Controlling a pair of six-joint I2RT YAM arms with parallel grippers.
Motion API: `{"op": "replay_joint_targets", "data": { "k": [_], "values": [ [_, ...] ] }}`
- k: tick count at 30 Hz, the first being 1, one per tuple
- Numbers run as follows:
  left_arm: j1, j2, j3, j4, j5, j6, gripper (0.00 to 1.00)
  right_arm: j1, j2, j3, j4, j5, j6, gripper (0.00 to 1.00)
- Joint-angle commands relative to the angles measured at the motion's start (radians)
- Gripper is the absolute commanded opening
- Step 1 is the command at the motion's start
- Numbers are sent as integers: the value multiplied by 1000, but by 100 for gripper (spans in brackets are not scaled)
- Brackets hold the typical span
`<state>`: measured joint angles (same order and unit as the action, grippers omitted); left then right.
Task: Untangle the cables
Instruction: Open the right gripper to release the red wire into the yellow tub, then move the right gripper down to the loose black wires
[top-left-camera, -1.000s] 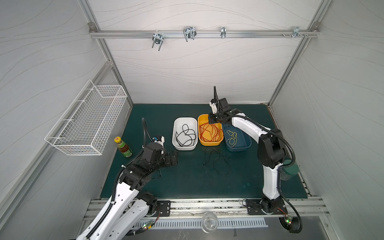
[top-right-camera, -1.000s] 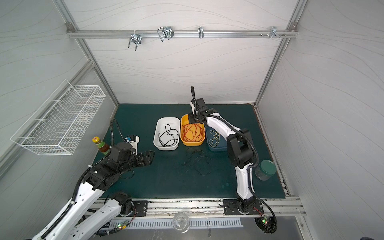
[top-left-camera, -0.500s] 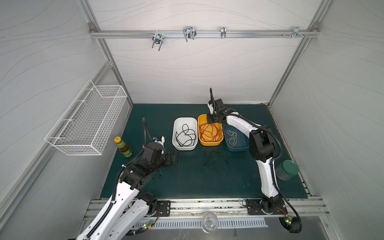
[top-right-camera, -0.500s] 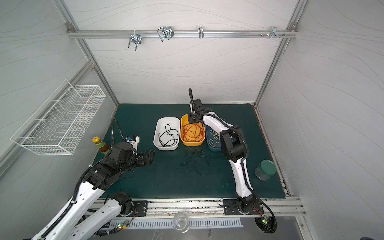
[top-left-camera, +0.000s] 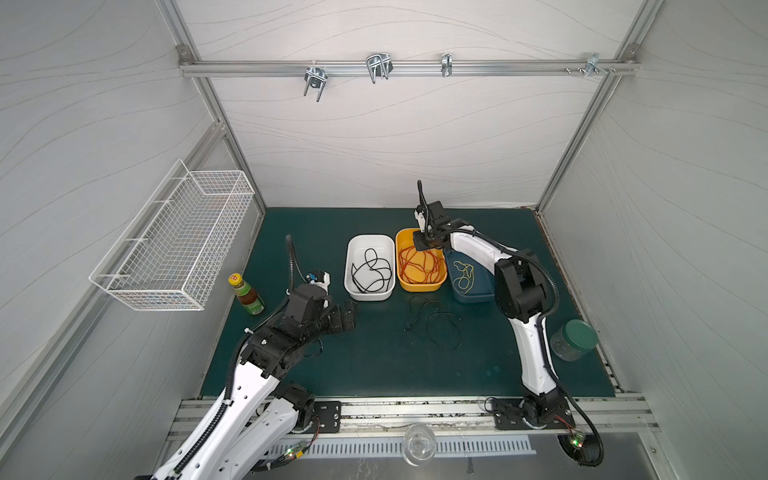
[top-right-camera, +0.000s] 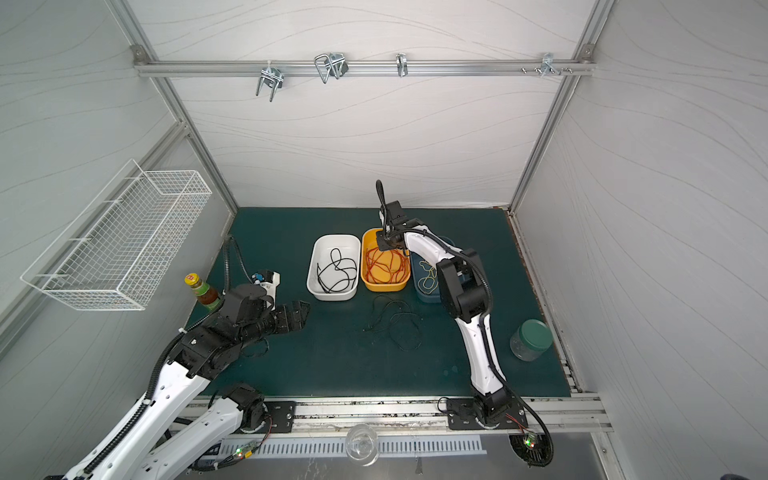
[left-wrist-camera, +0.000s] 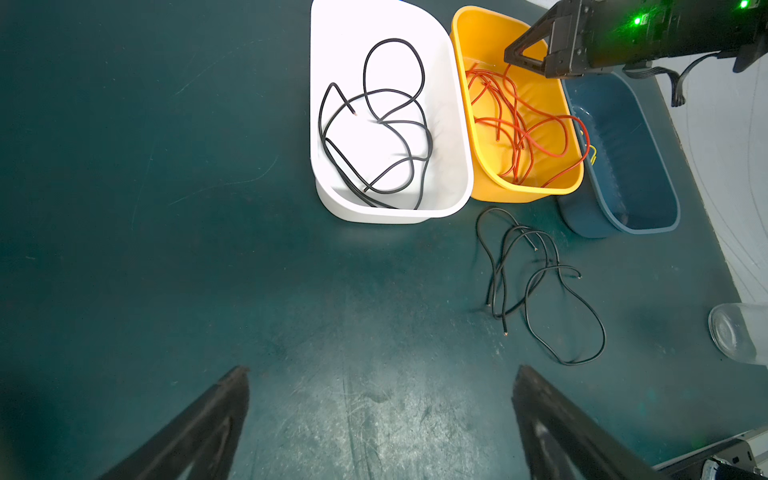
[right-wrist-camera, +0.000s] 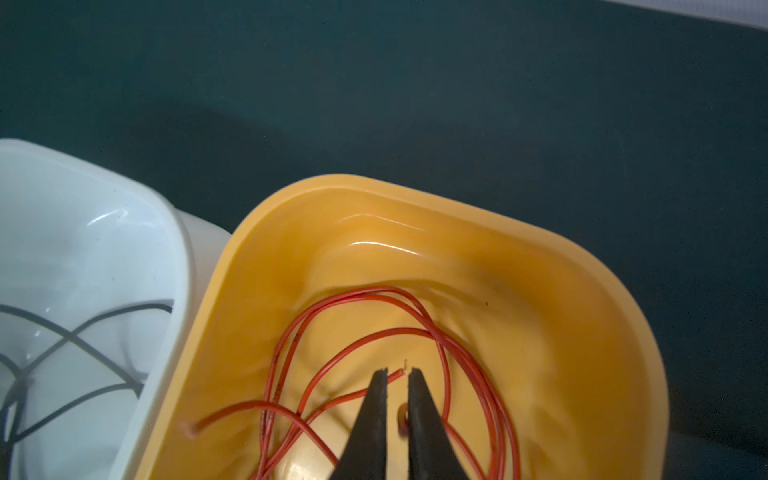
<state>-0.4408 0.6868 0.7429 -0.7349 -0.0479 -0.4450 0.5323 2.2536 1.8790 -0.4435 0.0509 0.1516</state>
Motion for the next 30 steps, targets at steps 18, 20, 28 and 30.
{"op": "replay_joint_targets", "data": {
  "k": [18, 20, 28, 30],
  "values": [
    [-5, -1, 1, 46, 36, 22, 100, 53, -456, -218, -29, 46, 148, 69],
    [-10, 3, 0, 51, 52, 29, 100, 80, -570, -346, -13, 66, 153, 72],
    [-15, 25, 5, 51, 66, 32, 100, 187, -925, -769, -40, 101, 263, 76],
    [-15, 27, 6, 51, 68, 34, 100, 220, -1001, -865, -46, 120, 313, 76]
  ]
}}
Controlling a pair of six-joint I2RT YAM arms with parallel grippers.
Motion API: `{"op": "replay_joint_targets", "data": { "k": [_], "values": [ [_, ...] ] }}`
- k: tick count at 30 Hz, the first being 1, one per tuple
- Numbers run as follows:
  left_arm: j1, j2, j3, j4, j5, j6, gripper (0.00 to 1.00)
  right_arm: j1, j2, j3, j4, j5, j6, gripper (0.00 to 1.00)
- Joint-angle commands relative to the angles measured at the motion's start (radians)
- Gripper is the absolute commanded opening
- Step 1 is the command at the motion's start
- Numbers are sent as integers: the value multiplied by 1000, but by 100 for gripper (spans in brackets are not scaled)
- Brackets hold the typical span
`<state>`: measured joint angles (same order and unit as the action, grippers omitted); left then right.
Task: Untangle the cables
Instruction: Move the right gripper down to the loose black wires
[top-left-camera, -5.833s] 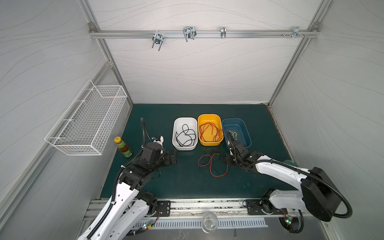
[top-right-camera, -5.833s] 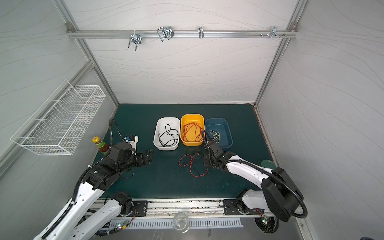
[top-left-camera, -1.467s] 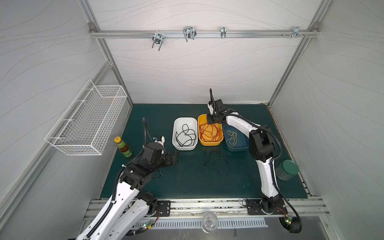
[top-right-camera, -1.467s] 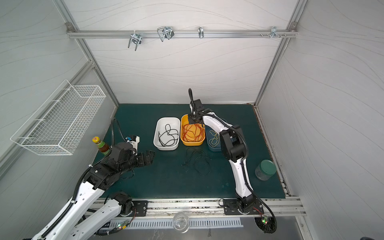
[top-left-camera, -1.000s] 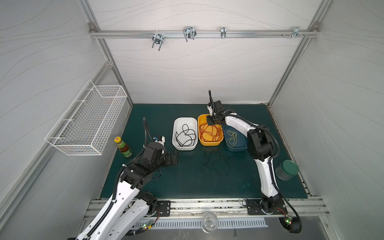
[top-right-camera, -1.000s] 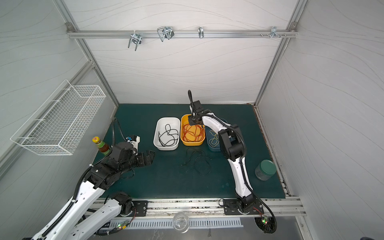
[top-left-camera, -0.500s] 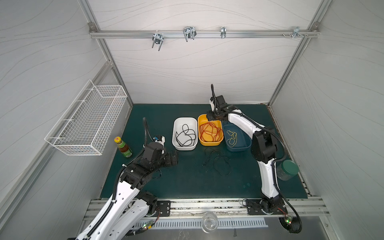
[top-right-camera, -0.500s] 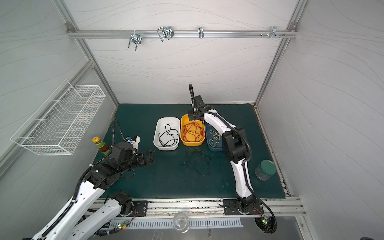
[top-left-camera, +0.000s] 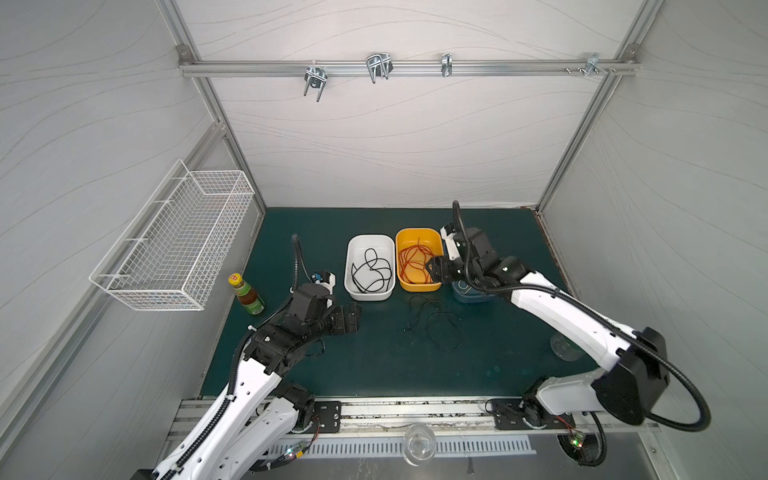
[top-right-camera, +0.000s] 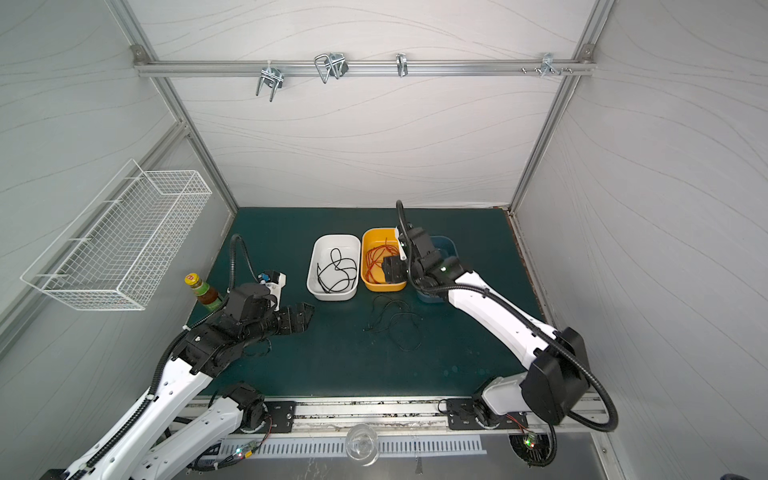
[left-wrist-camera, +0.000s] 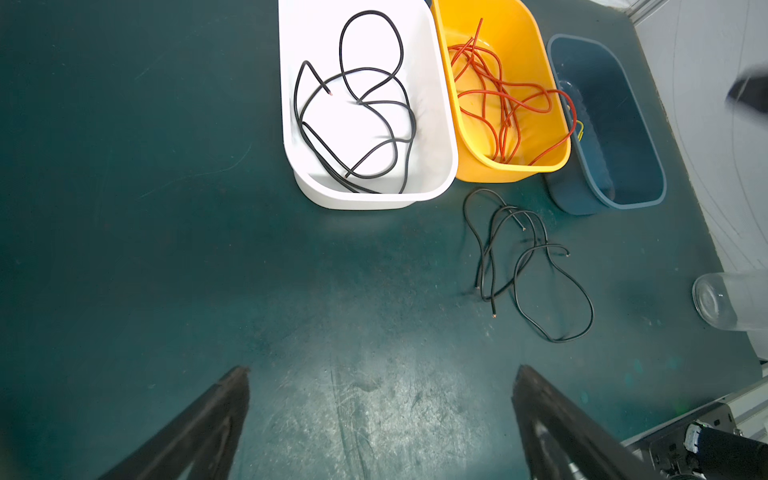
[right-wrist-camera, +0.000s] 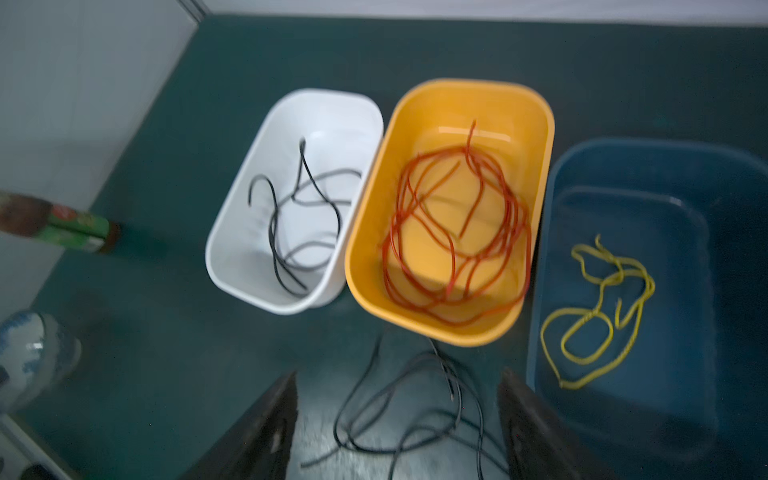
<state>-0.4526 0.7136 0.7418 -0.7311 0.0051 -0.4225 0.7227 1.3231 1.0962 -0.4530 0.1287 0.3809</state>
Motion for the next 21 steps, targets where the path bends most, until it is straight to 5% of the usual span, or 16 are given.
{"op": "replay_joint_targets", "data": {
  "k": [1, 11, 21],
  "values": [
    [-3, -1, 7, 48, 15, 11, 100, 44, -109, -133, -43, 57, 109, 77],
    [-3, 23, 10, 46, 19, 11, 100, 134, -359, -476, -81, 116, 329, 78],
    [-3, 34, 11, 48, 16, 14, 100, 144, -378, -637, -4, 48, 420, 71]
  ]
}}
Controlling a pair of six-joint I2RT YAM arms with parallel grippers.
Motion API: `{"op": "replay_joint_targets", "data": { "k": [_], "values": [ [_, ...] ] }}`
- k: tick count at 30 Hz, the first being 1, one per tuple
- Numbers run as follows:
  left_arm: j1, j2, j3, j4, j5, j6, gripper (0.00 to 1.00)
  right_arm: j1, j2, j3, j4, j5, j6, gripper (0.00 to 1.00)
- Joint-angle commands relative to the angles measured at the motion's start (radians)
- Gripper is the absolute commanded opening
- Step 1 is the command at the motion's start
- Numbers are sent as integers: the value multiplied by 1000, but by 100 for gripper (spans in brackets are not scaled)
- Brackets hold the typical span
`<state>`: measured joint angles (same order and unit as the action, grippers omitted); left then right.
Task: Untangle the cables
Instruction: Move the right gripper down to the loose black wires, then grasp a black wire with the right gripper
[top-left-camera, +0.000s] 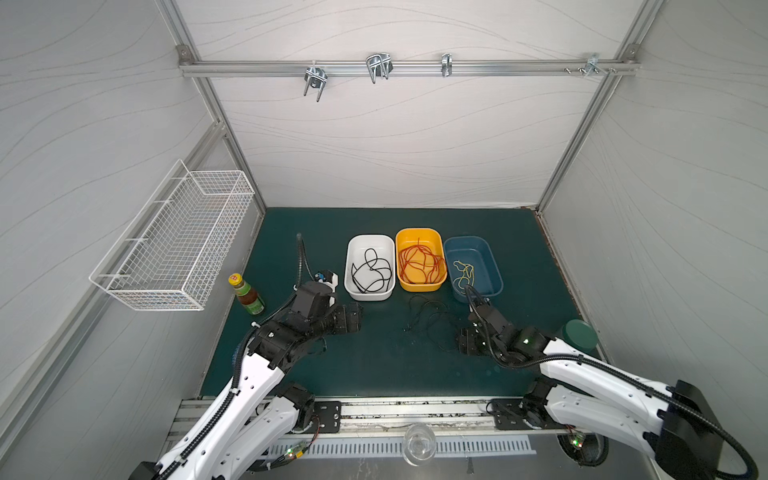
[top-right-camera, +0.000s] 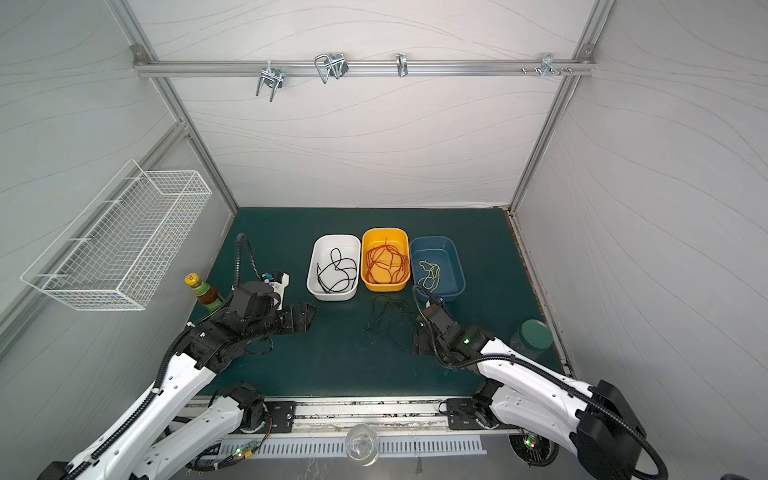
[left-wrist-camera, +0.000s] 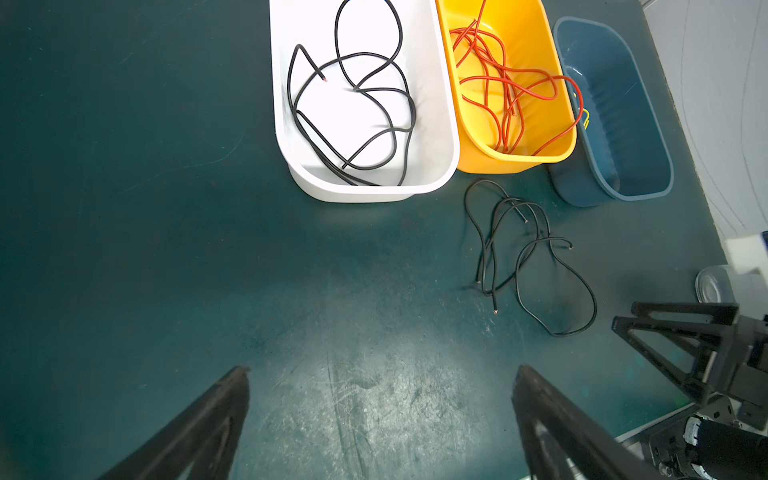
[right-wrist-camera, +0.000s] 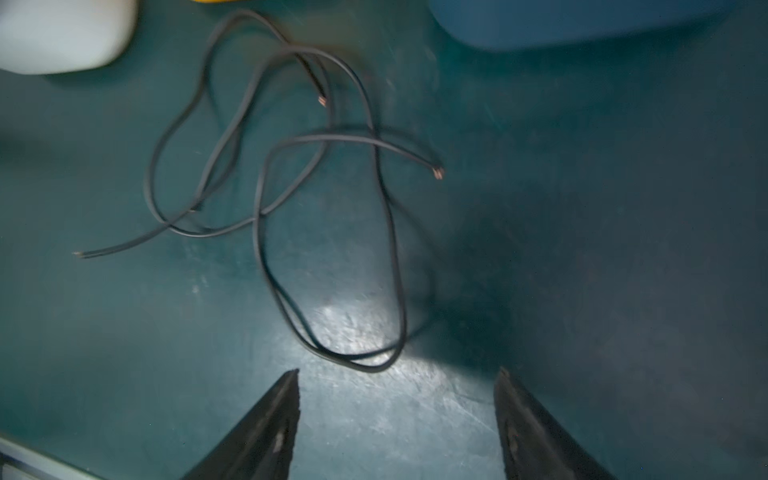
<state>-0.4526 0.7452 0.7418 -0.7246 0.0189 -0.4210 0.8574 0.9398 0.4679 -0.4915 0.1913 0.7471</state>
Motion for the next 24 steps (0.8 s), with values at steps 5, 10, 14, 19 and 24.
{"op": "replay_joint_targets", "data": {
  "k": [5, 10, 14, 19, 24],
  "values": [
    [-3, 0, 11, 42, 1, 13, 100, 12, 55, -34, 101, -43, 57, 54],
    [-3, 5, 10, 42, 5, 12, 100, 12, 108, -35, 158, -58, 49, 41],
    [-3, 6, 11, 43, 7, 12, 100, 11, 127, -35, 173, -41, 40, 33],
    [-3, 4, 8, 45, 10, 11, 100, 12, 149, -31, 176, -23, 30, 26],
    [-3, 14, 7, 50, 40, 18, 100, 11, 153, -28, 192, -30, 14, 15]
  ]
}}
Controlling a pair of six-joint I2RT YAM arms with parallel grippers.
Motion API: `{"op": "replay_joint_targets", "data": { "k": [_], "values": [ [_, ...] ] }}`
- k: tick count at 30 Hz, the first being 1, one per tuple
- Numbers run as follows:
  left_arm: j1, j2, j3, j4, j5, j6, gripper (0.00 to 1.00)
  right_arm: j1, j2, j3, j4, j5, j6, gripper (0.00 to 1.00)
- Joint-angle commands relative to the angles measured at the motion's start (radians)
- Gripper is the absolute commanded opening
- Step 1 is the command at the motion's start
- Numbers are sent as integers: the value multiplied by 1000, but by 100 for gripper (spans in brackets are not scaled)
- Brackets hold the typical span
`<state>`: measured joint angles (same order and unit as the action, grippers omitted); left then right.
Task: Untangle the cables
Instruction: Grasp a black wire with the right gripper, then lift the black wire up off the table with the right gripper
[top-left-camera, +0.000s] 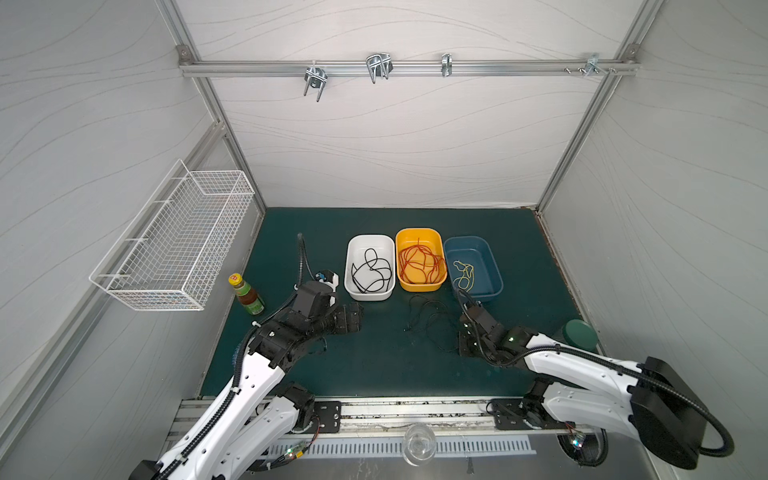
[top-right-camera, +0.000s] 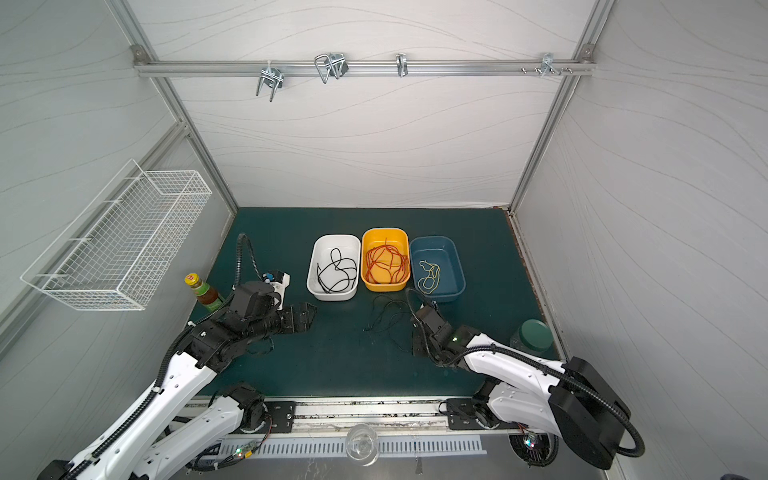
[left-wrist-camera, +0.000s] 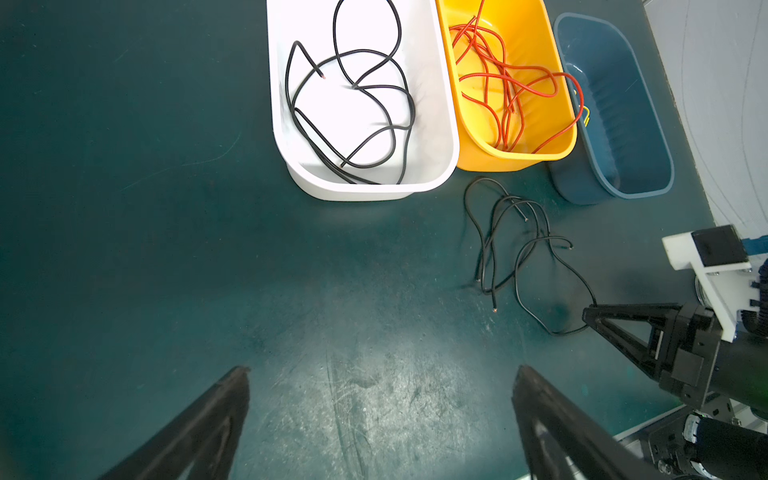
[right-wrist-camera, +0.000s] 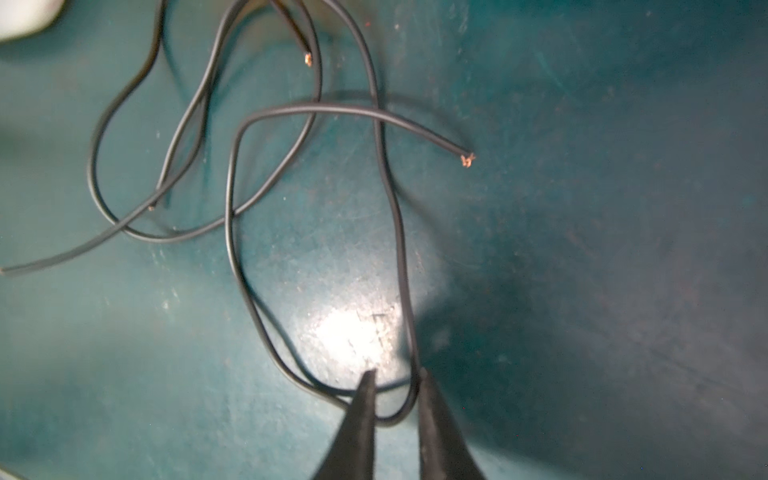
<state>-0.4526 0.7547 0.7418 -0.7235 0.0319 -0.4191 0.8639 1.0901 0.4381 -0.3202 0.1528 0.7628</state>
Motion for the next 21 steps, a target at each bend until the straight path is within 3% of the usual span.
{"op": "replay_joint_targets", "data": {
  "k": [1, 6, 21],
  "values": [
    [-3, 7, 4, 58, 60, 26, 100, 6, -2, 4, 19, 8, -6, 12],
    [-25, 42, 0, 80, 166, 43, 100, 5, -65, 26, -19, 22, -36, 0],
    [-58, 57, 14, 71, 204, 48, 100, 8, -412, 300, -395, 156, -171, 0]
  ]
}}
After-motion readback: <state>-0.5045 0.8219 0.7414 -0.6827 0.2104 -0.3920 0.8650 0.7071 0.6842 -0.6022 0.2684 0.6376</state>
